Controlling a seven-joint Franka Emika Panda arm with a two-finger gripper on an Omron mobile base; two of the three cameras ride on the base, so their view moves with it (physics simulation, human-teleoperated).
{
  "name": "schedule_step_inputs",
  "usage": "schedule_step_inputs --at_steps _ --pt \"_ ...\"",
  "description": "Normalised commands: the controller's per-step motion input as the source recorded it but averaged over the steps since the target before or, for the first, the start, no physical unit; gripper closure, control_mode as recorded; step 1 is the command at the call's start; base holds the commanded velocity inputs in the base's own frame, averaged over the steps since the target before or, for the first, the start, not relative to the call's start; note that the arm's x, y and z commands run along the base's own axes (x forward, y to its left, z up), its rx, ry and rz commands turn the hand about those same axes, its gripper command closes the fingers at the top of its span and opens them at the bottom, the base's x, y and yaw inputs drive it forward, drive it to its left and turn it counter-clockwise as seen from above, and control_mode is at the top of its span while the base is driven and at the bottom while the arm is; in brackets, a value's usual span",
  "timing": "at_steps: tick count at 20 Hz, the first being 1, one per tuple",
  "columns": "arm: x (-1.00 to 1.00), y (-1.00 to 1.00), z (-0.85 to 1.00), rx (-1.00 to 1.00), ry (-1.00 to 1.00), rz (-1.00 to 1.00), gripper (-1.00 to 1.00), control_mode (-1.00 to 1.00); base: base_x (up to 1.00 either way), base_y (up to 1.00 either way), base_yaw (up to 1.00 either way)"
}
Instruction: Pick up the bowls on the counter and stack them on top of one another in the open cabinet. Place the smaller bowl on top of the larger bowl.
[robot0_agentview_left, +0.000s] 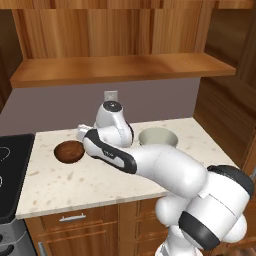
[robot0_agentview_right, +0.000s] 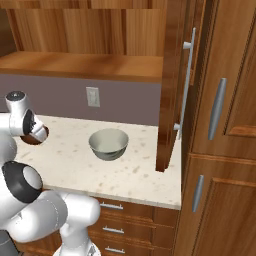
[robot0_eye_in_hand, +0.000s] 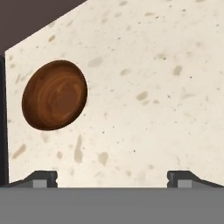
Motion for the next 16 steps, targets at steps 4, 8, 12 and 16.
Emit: schedule_step_inputs --at_steps 4,8,12,16 --pt "0.44 0.01 -0.21 0.00 0.00 0.00 -1.00 -1.00 0.00 0.00 0.00" --pt "0.53 0.11 -0.23 0.00 0.00 0.00 -1.00 -1.00 0.00 0.00 0.00" --pt "0.41 0.26 -0.26 0.00 0.00 0.00 -1.00 -1.00 0.00 0.00 0.00" --pt "0.19 0.45 -0.23 0.00 0.00 0.00 -1.00 -1.00 0.00 0.00 0.00"
